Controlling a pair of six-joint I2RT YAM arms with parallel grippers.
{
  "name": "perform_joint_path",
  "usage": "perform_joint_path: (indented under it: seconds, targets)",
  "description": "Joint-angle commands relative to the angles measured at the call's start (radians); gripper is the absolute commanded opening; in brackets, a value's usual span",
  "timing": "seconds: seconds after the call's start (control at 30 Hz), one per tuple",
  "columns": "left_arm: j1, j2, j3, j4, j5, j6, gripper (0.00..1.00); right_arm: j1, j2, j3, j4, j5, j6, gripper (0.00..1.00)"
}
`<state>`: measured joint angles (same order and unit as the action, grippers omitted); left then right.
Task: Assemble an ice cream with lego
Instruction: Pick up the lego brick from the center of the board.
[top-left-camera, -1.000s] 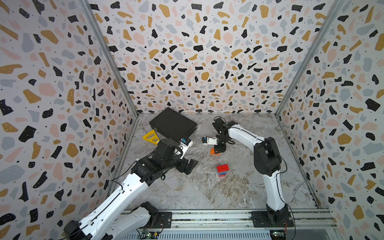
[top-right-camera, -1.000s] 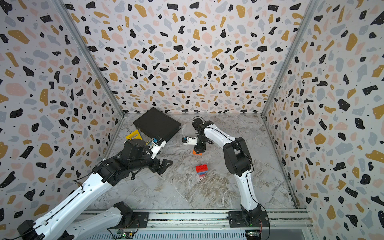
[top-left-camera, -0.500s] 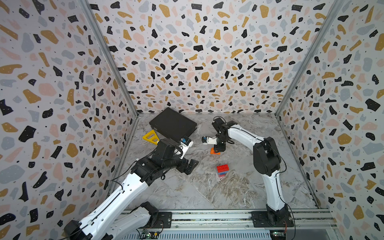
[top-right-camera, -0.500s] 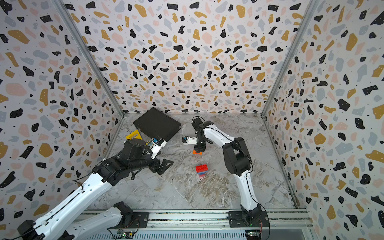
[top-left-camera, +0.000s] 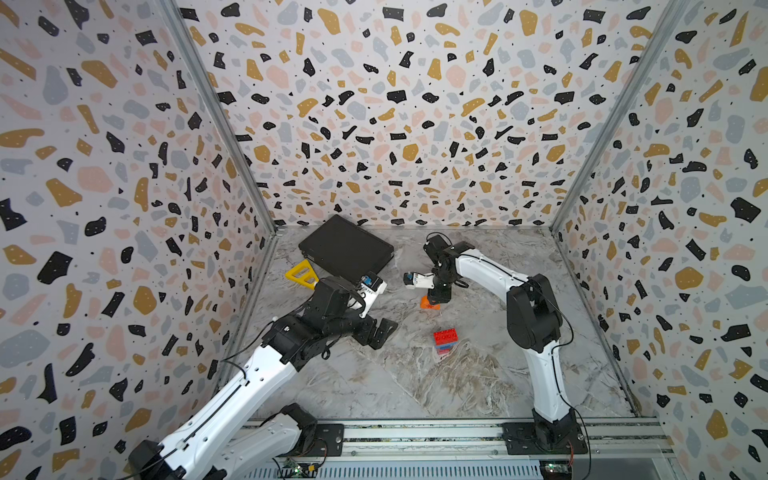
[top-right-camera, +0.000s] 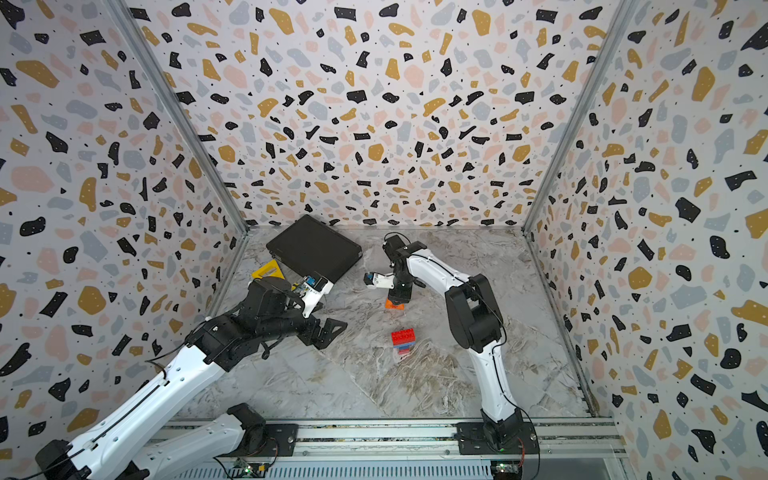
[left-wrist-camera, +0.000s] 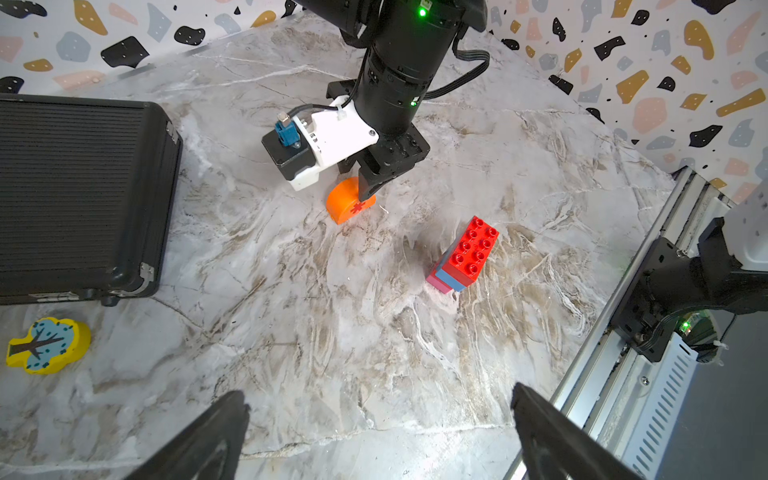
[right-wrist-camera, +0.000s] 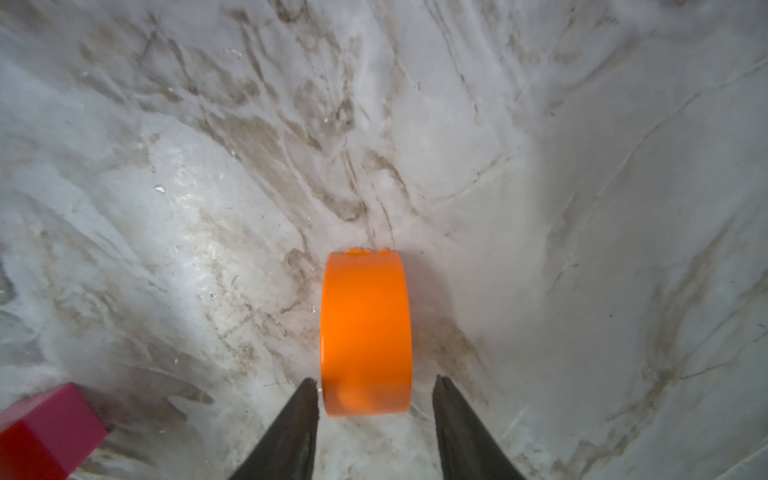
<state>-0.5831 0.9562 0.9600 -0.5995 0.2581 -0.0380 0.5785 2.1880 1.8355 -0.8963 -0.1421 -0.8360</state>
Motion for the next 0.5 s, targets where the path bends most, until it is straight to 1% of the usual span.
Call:
perform_joint_path:
  seconds: [0.0,0.2,0.47]
  targets:
    - [0.01,0.003,-0.009,0.04,0.023,0.003,0.99,0.004,-0.043,0.026,-0.018,0.005,0.012,0.49]
    - [0.011,0.005,-0.008,0.038,0.028,0.003,0.99,0.006,-0.043,0.025,-0.018,-0.009,0.012,0.49]
    - [0.011,0.002,-0.009,0.037,0.024,0.004,1.0,0.018,0.0,0.047,-0.03,-0.023,0.02,0.48]
